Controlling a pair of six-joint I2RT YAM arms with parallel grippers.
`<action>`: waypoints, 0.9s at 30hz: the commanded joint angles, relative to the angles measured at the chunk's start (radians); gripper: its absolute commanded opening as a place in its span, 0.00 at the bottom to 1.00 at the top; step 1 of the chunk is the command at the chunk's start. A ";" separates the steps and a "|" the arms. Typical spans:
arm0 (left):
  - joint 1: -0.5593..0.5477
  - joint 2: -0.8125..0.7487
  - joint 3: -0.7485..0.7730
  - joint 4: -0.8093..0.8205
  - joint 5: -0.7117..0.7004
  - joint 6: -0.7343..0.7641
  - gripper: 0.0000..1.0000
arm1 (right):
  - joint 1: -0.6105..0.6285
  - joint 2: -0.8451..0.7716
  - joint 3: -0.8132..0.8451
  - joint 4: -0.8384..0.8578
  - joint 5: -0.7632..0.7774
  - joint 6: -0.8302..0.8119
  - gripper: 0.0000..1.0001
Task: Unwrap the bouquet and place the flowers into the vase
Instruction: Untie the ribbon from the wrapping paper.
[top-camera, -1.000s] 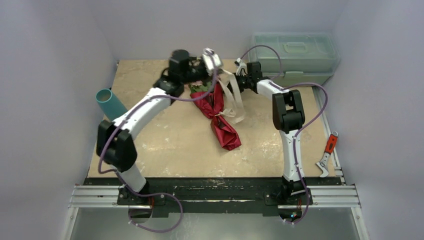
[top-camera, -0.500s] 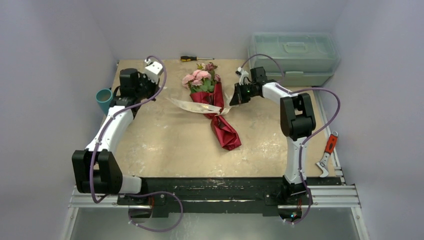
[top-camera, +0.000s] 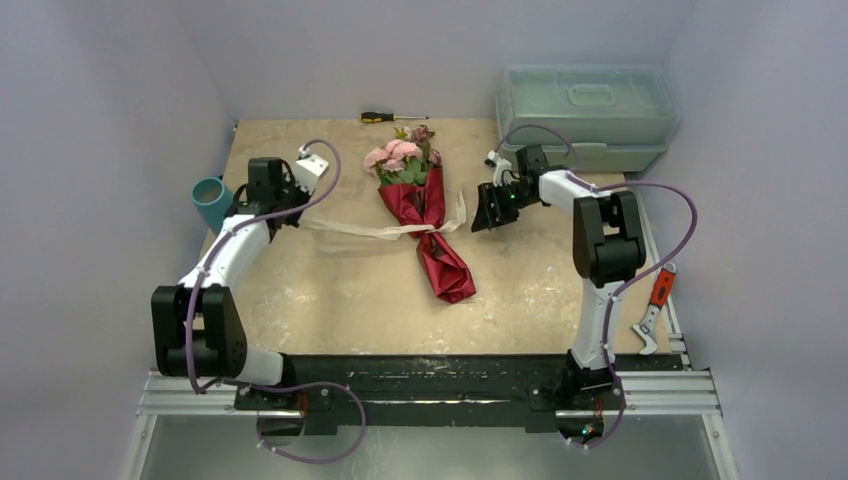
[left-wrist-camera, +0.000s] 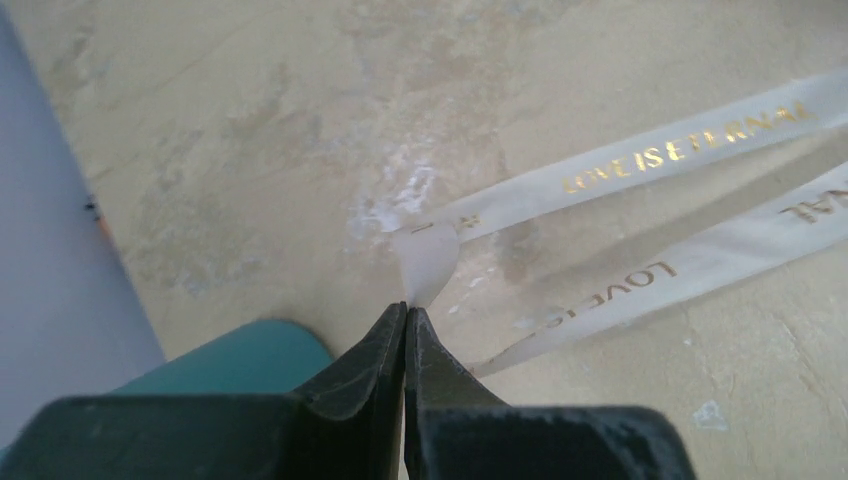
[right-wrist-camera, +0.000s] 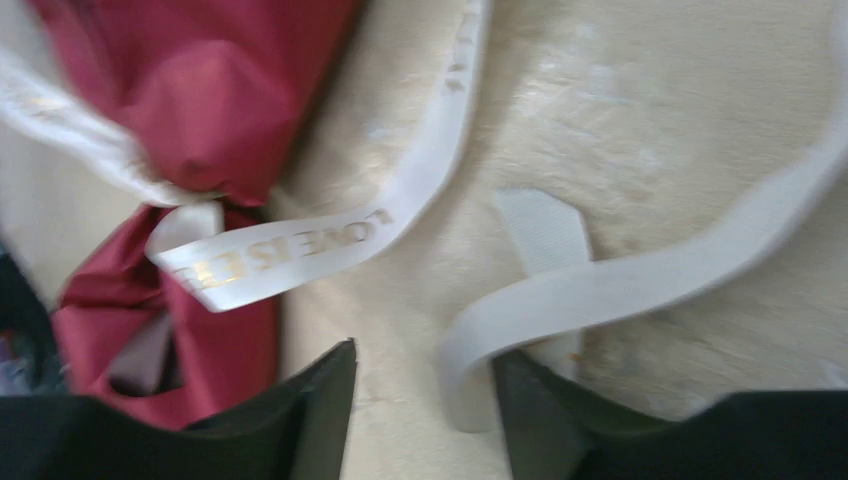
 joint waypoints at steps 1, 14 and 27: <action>0.006 0.060 0.089 -0.207 0.338 0.145 0.18 | 0.000 -0.067 0.029 -0.119 -0.070 -0.077 0.67; -0.287 0.215 0.102 0.041 0.744 0.147 0.43 | 0.108 -0.073 -0.016 -0.043 -0.235 0.046 0.76; -0.363 0.380 0.087 0.226 0.650 0.040 0.43 | 0.049 -0.126 -0.022 -0.202 -0.049 -0.065 0.75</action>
